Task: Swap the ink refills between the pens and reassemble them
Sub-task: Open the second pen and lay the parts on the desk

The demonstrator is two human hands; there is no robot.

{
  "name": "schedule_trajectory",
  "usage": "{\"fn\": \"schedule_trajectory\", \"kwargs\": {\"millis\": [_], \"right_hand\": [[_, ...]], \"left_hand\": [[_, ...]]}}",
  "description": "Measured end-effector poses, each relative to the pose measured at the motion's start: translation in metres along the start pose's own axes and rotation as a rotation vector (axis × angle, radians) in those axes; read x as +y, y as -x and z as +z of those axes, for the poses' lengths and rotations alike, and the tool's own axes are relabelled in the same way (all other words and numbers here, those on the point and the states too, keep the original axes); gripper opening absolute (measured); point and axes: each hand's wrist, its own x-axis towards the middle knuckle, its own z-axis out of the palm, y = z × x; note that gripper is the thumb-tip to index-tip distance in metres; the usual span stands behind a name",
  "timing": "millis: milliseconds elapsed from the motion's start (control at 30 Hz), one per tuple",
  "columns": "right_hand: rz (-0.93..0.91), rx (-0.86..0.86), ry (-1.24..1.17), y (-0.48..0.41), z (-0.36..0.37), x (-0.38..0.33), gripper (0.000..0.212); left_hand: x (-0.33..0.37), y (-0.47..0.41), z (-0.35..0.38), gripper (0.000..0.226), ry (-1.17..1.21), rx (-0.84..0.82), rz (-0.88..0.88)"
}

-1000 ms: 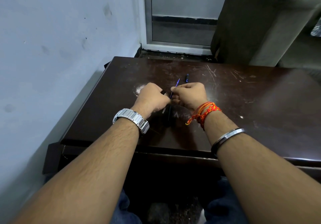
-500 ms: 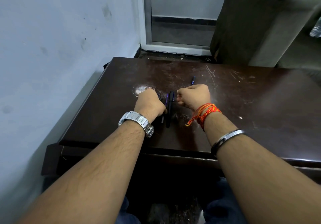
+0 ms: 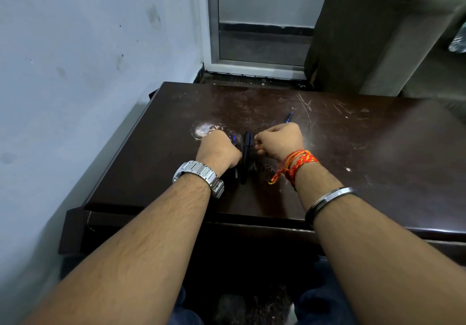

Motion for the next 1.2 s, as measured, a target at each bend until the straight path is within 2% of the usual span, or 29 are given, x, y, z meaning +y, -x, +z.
{"fn": "schedule_trajectory", "kwargs": {"millis": [433, 567, 767, 900, 1200], "right_hand": [[0.003, 0.01, 0.02, 0.0, -0.005, -0.002, 0.013], [-0.021, 0.084, 0.029, -0.004, -0.016, -0.001, 0.011], [0.014, 0.225, 0.246, -0.007, -0.04, 0.002, 0.026], [0.027, 0.19, 0.38, -0.007, -0.046, 0.007, 0.03], [0.05, 0.099, 0.457, -0.008, -0.047, 0.011, 0.028]], "left_hand": [[-0.002, -0.003, 0.0, 0.016, 0.037, -0.023, 0.009], [-0.004, -0.004, -0.003, 0.016, 0.032, -0.012, 0.012], [-0.002, -0.005, -0.005, 0.012, 0.094, 0.005, 0.008], [0.002, -0.004, -0.003, 0.017, 0.116, 0.024, 0.034], [0.007, -0.002, -0.003, 0.025, 0.185, -0.002, 0.079]]}}
